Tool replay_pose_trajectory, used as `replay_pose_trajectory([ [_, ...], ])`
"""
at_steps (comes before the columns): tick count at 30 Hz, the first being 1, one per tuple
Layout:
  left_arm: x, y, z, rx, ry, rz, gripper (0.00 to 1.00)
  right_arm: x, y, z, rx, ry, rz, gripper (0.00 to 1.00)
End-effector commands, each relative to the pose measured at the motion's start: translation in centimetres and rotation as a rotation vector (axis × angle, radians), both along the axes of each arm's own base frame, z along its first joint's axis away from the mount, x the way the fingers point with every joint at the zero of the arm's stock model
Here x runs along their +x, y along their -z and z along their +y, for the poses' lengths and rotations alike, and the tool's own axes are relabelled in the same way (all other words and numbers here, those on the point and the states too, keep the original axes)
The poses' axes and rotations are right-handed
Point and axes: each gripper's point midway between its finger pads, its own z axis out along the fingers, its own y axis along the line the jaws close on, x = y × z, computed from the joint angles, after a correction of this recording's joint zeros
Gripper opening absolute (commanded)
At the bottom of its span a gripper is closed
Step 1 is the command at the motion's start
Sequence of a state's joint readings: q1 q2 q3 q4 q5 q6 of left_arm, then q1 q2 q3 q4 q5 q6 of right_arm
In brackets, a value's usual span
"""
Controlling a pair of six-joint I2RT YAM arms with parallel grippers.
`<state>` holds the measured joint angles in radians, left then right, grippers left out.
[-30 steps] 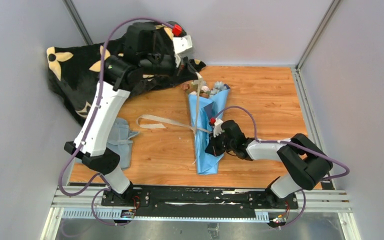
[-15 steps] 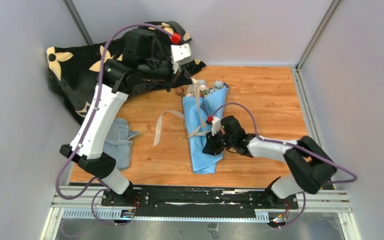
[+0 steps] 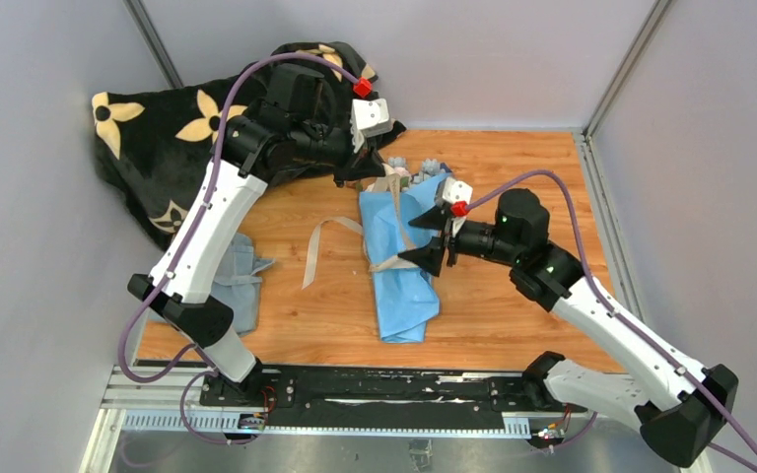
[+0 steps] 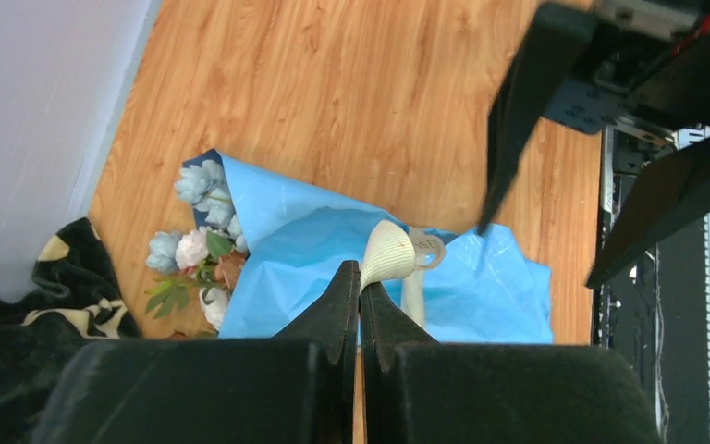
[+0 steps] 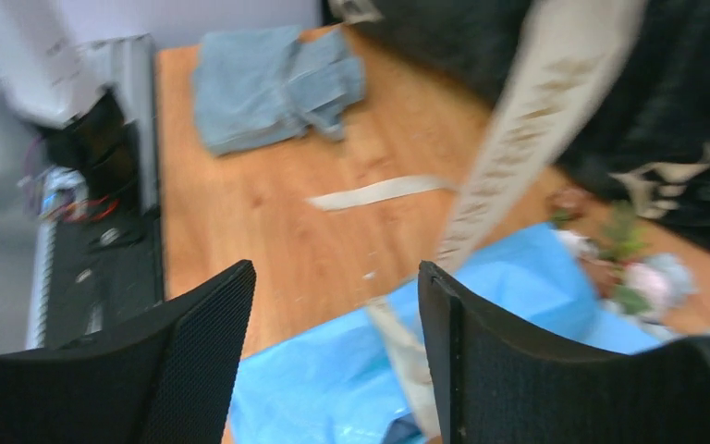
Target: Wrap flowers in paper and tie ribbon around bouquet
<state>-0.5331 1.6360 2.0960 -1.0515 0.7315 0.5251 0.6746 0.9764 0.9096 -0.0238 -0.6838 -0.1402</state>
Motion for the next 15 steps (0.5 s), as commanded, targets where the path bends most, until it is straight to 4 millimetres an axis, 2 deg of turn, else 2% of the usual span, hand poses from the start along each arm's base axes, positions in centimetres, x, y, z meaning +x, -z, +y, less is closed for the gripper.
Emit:
replay_pose_trajectory([
  [1,-0.5,-0.5,0.1,-0.001,0.011,-0.026,0.0,6.0,-4.6,-1.9,0.076,0.319,-0.11,0.72],
  [4,-0.5,-0.4,0.0,0.001,0.011,-0.023,0.0,8.5,-6.1,-1.3,0.108,0.387,-0.121,0.81],
  [7,-0.6,-0.2,0.0,0.005,0.011,-0.019,0.0,10.2,-6.0,0.4,0.1,0.374,-0.1,0.83],
  [11,-0.5,0.4,0.1,0.016,0.004,-0.008,0.0,12.2,-4.9,1.5,0.079,0.399,-0.069,0.81],
  [12,-0.5,0.6,0.1,0.019,0.003,-0.005,0.0,12.5,-4.7,1.7,0.075,0.404,-0.062,0.75],
  [13,-0.5,0.8,0.1,0.023,0.003,0.0,0.0,12.8,-4.5,1.8,0.068,0.41,-0.051,0.61],
  [15,-0.4,1.3,0.3,0.033,-0.008,0.009,0.0,13.7,-4.1,1.2,0.052,0.463,-0.038,0.12],
])
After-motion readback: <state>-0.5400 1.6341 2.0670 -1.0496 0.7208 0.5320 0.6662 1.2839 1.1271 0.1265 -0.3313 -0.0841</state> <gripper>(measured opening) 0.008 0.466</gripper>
